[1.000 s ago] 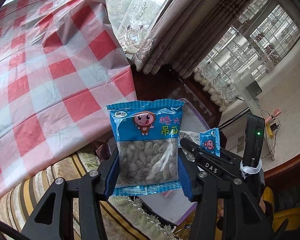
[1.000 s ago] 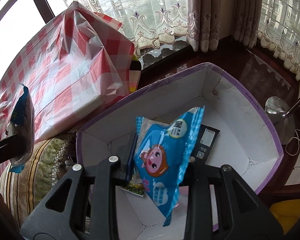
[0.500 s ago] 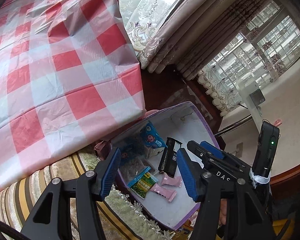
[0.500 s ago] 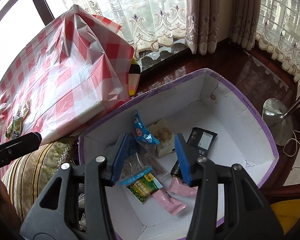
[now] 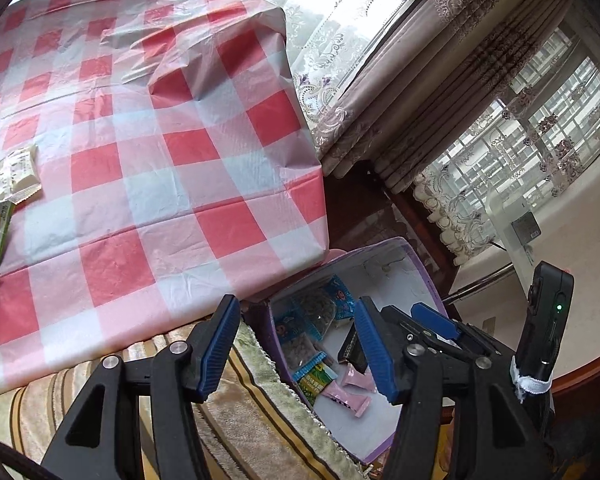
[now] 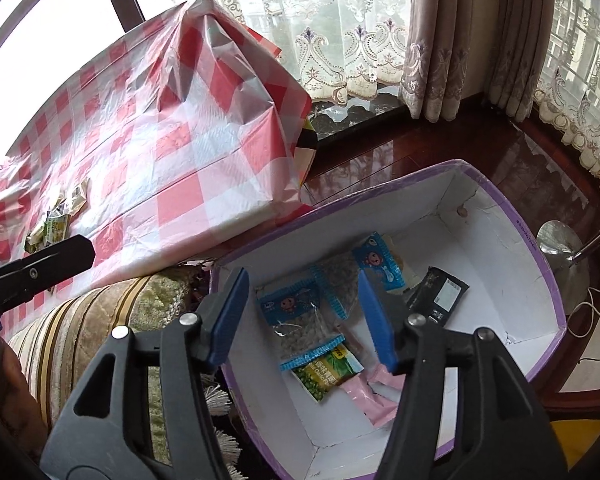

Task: Organize snacks
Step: 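Move both open tools back to the snack pile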

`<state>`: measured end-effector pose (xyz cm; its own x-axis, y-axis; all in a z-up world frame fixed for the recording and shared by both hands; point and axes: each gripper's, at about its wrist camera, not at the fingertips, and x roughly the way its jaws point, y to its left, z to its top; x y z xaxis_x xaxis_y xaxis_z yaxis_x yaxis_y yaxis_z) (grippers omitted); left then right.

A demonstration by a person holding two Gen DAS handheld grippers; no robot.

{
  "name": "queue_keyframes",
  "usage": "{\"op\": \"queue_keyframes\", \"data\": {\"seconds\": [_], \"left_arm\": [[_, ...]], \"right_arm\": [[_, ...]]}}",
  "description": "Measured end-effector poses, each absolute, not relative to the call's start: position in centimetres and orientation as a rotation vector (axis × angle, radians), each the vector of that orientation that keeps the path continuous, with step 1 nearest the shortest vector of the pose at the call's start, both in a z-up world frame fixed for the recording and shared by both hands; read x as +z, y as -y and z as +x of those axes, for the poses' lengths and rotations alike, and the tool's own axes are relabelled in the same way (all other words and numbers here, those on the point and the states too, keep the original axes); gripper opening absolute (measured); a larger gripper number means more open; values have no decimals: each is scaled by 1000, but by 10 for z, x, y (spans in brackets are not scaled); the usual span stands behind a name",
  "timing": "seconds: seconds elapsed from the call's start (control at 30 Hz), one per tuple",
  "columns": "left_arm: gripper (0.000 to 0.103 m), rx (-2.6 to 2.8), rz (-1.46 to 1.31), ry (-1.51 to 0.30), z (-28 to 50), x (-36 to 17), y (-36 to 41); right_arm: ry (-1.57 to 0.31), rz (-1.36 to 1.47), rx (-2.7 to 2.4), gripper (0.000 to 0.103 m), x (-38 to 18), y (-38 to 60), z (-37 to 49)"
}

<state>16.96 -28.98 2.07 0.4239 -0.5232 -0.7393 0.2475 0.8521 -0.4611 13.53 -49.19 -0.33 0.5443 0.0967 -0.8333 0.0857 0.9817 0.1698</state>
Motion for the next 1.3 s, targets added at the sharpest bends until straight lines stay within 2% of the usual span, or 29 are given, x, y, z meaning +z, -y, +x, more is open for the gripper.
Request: {"op": "queue_keyframes", "data": {"seconds": [0.53, 0.67, 1.3], "left_arm": [[69, -223, -238, -813, 163, 44, 205], [69, -177, -200, -809, 167, 45, 177], [69, 114, -574, -848, 166, -3, -23]], "right_arm": [[-1028, 53, 195, 69, 5, 380, 145], [-1029, 23, 229, 69, 6, 358, 149], [-1054, -140, 359, 70, 0, 280, 181]]}}
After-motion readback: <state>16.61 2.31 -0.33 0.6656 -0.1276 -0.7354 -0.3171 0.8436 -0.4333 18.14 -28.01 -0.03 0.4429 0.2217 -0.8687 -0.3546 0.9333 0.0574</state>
